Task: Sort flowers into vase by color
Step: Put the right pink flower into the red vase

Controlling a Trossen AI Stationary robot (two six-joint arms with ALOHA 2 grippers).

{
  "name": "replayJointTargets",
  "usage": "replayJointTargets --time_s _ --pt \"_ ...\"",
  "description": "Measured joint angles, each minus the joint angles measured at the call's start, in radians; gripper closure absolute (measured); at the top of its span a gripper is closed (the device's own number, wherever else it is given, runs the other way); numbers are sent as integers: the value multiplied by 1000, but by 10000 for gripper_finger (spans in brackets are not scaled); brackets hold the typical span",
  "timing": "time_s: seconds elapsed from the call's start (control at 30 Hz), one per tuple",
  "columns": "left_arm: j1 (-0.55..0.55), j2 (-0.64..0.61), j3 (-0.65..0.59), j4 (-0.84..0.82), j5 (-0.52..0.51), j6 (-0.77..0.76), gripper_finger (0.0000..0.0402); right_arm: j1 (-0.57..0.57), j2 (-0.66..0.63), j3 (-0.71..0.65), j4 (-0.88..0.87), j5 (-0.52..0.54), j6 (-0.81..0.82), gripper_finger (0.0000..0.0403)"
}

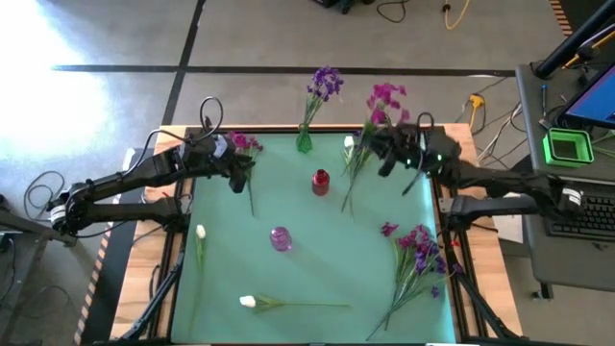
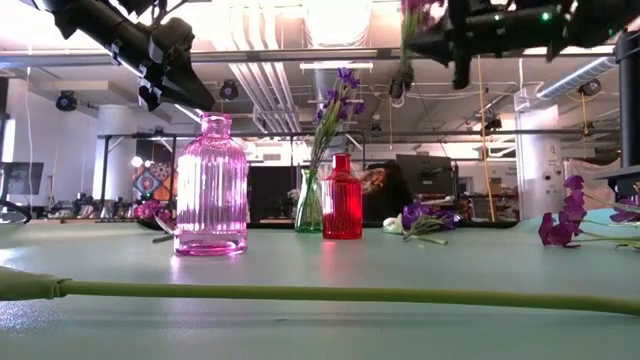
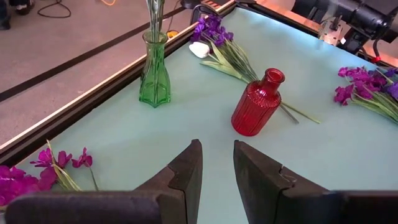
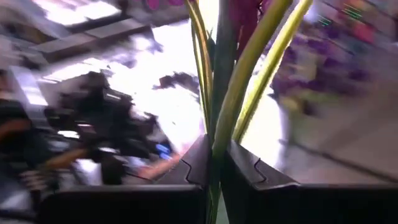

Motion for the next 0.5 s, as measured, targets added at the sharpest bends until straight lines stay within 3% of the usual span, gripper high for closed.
replayJointTargets --time_s 0.1,0.17,0.5 --pt "0 0 0 0 0 0 323 47 48 -58 218 -20 -33 385" --pt "0 0 0 0 -1 0 323 69 79 -69 276 -17 -70 385" --pt "0 0 0 0 -1 -4 323 107 232 15 293 48 -208 385"
